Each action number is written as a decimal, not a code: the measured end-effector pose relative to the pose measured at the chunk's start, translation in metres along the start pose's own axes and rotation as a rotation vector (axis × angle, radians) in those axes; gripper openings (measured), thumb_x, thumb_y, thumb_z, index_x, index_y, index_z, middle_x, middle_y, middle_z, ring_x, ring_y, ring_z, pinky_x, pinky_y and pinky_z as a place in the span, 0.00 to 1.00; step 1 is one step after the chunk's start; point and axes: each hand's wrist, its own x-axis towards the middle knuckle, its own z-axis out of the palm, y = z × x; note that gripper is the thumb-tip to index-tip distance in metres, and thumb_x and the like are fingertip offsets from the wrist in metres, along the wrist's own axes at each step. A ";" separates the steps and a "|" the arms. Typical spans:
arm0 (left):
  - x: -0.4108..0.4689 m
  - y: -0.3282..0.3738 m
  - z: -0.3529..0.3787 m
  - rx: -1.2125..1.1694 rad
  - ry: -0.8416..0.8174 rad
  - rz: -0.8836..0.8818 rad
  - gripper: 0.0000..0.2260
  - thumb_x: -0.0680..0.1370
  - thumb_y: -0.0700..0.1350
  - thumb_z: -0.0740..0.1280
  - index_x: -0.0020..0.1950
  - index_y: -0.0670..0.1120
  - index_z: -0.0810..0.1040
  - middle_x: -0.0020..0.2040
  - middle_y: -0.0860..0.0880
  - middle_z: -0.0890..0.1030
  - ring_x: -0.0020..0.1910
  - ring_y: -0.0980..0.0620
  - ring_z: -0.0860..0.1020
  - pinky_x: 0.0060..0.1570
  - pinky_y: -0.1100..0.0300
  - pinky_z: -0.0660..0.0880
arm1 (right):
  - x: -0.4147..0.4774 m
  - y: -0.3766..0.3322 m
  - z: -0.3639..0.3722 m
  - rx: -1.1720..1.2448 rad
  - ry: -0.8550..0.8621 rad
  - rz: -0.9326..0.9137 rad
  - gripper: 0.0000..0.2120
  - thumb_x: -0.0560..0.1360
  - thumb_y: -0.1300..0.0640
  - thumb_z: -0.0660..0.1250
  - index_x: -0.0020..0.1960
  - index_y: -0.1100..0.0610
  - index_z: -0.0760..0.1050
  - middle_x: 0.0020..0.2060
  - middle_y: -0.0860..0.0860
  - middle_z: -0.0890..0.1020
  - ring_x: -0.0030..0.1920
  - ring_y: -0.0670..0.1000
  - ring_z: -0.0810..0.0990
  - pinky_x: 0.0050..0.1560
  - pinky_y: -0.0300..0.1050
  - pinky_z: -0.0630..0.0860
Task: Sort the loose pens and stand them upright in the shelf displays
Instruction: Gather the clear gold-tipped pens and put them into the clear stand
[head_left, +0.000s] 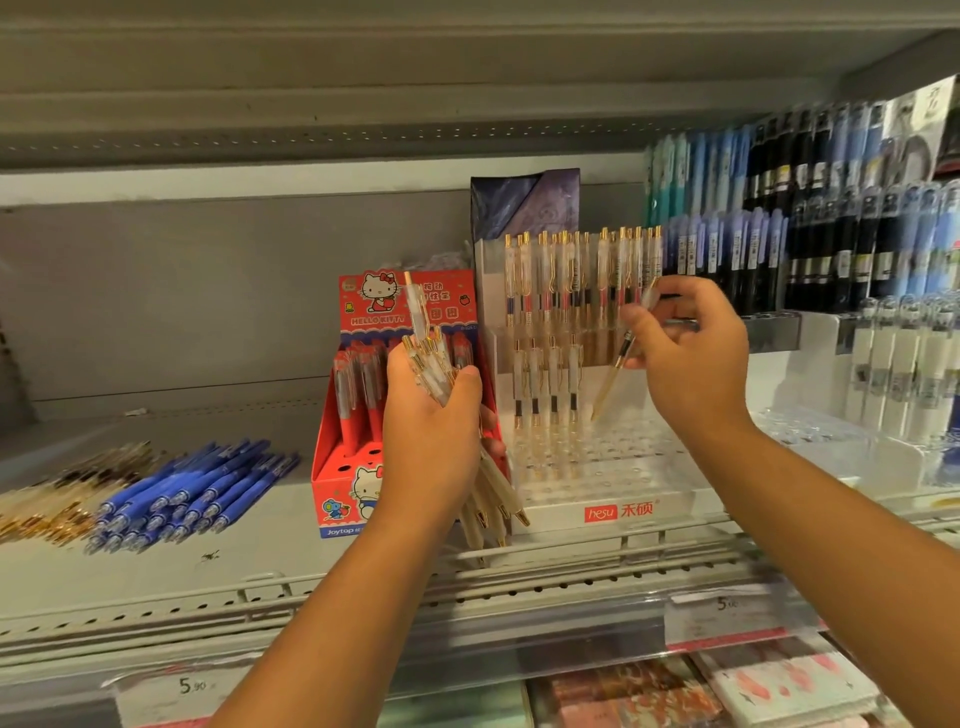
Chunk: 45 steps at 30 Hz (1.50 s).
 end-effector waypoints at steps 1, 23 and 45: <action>0.000 -0.001 0.000 0.007 0.010 0.000 0.10 0.81 0.43 0.64 0.53 0.59 0.71 0.41 0.63 0.81 0.37 0.66 0.80 0.29 0.74 0.73 | 0.000 0.000 0.000 -0.026 -0.010 -0.016 0.11 0.75 0.58 0.72 0.55 0.51 0.75 0.43 0.47 0.80 0.43 0.54 0.83 0.33 0.47 0.83; -0.002 0.002 0.000 -0.063 -0.039 -0.076 0.08 0.82 0.42 0.64 0.52 0.56 0.70 0.33 0.49 0.80 0.25 0.53 0.78 0.25 0.63 0.76 | -0.009 0.009 0.004 -0.304 -0.317 0.071 0.07 0.75 0.55 0.73 0.48 0.49 0.75 0.41 0.47 0.81 0.43 0.51 0.83 0.45 0.56 0.82; -0.006 0.008 0.006 -0.104 -0.087 -0.014 0.11 0.80 0.41 0.67 0.60 0.52 0.72 0.48 0.47 0.82 0.39 0.49 0.83 0.29 0.60 0.79 | -0.041 -0.030 0.009 -0.146 -0.442 -0.213 0.11 0.75 0.64 0.69 0.53 0.52 0.77 0.45 0.47 0.79 0.44 0.42 0.77 0.43 0.29 0.73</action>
